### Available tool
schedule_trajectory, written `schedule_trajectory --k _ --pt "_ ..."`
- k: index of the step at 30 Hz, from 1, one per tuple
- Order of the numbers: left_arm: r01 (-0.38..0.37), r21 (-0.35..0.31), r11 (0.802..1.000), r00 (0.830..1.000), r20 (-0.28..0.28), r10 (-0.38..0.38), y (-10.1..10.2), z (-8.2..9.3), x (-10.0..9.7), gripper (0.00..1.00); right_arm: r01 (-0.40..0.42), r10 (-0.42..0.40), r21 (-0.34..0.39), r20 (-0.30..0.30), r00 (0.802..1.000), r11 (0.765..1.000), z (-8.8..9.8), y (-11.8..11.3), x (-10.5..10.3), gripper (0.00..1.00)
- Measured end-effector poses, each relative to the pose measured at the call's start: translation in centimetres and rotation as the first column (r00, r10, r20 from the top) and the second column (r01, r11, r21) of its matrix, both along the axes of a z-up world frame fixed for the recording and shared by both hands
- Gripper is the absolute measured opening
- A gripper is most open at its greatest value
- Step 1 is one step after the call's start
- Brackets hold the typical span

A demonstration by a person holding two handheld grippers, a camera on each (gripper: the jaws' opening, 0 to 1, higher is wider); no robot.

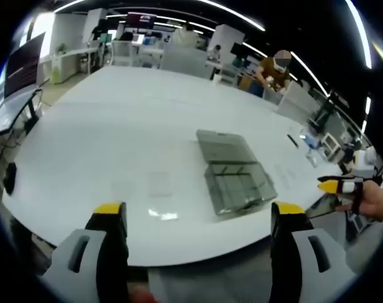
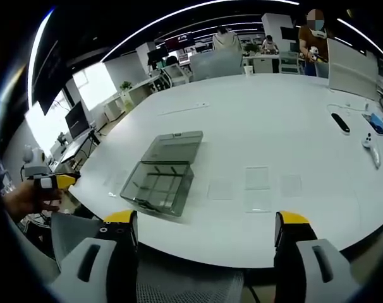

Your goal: Insert the divider into the dual guide fixture by aligning both edges with the guide slots and pushing it downward to the bottom, including one-sided entry, uneven engagement, binding, and posture correction.

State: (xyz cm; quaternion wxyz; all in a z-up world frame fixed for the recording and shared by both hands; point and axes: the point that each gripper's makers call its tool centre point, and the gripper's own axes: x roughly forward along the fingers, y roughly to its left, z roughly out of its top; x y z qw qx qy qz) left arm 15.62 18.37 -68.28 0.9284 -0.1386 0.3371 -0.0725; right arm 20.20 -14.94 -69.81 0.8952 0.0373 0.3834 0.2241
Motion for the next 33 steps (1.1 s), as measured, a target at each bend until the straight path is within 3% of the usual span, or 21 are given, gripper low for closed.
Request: schedule_trajectory --k 33 --pt "-0.009 -0.014 1.0 1.0 0.0 0.009 -0.2 0.07 0.29 0.9 0.007 -0.007 0.02 -0.012 1.0 1.0 -0.07 -0.3 0.34 0.86"
